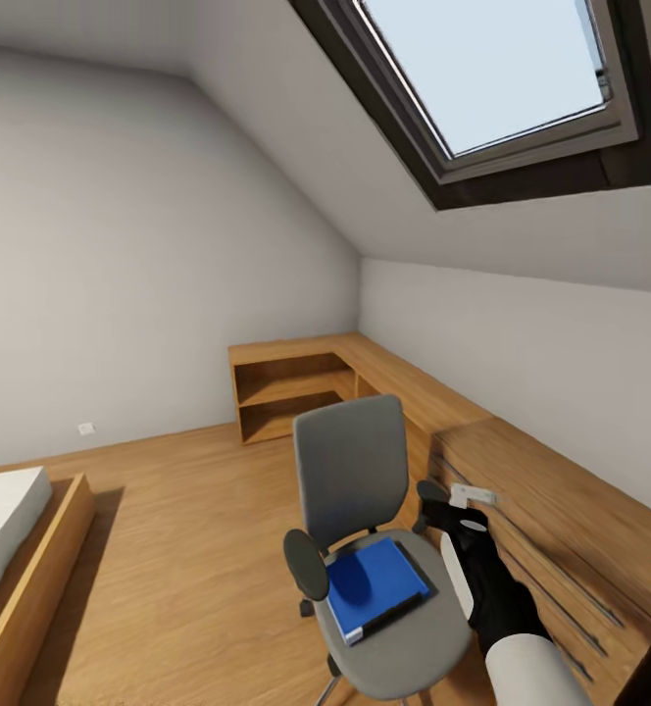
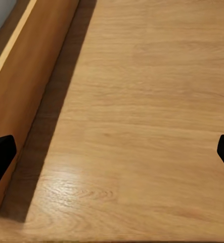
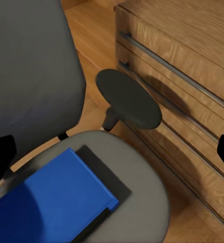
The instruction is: In the bedroom, organize the workspace by keeping the computer under the desk, ensuring the monitor is on the desk, placing the keyboard on the desk next to the monitor, placing the mouse on the desk next to the keyboard, moving the folder from the swivel chair onto the desk next to the mouse, stacking the notebook on top of the folder with the pen on top of the notebook, and positioning the swivel chair next to the desk.
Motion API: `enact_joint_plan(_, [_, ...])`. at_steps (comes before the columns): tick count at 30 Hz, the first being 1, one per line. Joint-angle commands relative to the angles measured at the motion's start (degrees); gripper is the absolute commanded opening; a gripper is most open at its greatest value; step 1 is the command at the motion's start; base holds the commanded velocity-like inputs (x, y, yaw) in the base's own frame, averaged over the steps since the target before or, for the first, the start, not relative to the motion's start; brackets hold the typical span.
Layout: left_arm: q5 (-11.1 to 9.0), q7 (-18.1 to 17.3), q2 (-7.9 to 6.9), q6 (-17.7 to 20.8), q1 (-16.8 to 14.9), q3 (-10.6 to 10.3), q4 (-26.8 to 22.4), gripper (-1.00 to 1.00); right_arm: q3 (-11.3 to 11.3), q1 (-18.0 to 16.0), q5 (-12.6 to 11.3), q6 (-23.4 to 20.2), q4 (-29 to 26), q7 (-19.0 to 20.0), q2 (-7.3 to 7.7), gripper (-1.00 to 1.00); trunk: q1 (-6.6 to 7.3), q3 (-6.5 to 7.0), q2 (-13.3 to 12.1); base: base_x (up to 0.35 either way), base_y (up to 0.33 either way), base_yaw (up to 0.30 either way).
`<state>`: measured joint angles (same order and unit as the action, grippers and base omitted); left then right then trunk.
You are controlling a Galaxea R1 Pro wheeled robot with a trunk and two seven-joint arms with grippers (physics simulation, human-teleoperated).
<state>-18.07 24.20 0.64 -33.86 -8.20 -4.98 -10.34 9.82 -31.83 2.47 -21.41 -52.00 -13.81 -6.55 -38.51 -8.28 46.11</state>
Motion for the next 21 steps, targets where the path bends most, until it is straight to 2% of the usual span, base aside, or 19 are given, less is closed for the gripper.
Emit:
enact_joint_plan(1, [-0.4,0.33,0.37,-0.18,-0.06,-0.47,0.01,1.0,0.11,-0.04,0.25,-0.38,-0.12,-0.03,-0.05,1.0,-0.01,-0.04,0.07,0.0,0.0,0.246])
enact_joint_plan(9, [-0.47,0.33,0.91,-0.16,-0.06,-0.47,-0.04,1.0,0.11,-0.03,0.25,-0.38,-0.13,0.12,0.02,1.0,-1.77,-1.34,3.28,0.0,0.0,0.198])
enact_joint_plan(21, [-0.47,0.35,0.95,-0.08,-0.06,-0.47,-0.03,1.0,0.05,0.01,0.26,-0.47,0.16,0.76,0.16,1.0,-4.41,-3.49,8.09,0.0,0.0,0.014])
